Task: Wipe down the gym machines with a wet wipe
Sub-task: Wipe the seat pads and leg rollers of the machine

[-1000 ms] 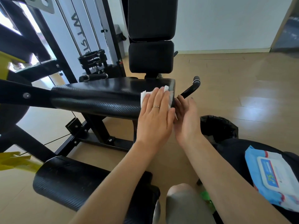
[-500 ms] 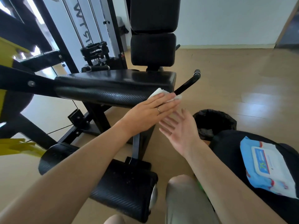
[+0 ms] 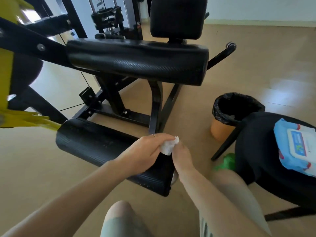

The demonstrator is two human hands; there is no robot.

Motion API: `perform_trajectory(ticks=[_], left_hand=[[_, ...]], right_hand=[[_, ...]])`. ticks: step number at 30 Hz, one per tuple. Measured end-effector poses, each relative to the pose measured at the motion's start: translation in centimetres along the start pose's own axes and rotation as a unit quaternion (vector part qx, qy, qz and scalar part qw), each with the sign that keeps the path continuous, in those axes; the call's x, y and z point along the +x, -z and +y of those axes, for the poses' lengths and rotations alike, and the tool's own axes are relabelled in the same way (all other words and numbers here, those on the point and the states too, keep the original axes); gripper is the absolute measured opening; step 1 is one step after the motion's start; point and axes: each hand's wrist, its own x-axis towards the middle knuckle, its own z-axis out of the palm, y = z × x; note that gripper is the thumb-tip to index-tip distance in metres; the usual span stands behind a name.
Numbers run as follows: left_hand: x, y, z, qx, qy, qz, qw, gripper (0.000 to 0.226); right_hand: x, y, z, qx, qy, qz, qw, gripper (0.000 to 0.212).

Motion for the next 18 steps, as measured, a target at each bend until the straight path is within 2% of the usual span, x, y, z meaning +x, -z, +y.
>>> perform_trajectory(ticks=[3, 6, 13, 18], left_hand=[[-2.5, -2.3, -0.3, 0.062, 0.015, -0.050, 0.997, 0.050], [-4.1, -4.7, -0.7, 0.131, -0.026, -0.025, 0.991, 0.054], [-4.7, -5.6, -3.9, 0.192, -0.024, 0.027, 0.981, 0.054], [-7.0, -1.5, -10.5, 0.191, 0.077, 0.088, 0.975, 0.055]], right_hand=[[-1.2, -1.0, 2.0, 0.039, -0.012, 0.011, 0.999, 0.041], [-1.4, -1.4, 1.9, 0.106, -0.018, 0.039, 0.993, 0.038], [-1.3, -2.2, 2.7, 0.062, 0.008, 0.095, 0.993, 0.048], [-1.2, -2.2, 2.8, 0.048, 0.018, 0.107, 0.993, 0.048]])
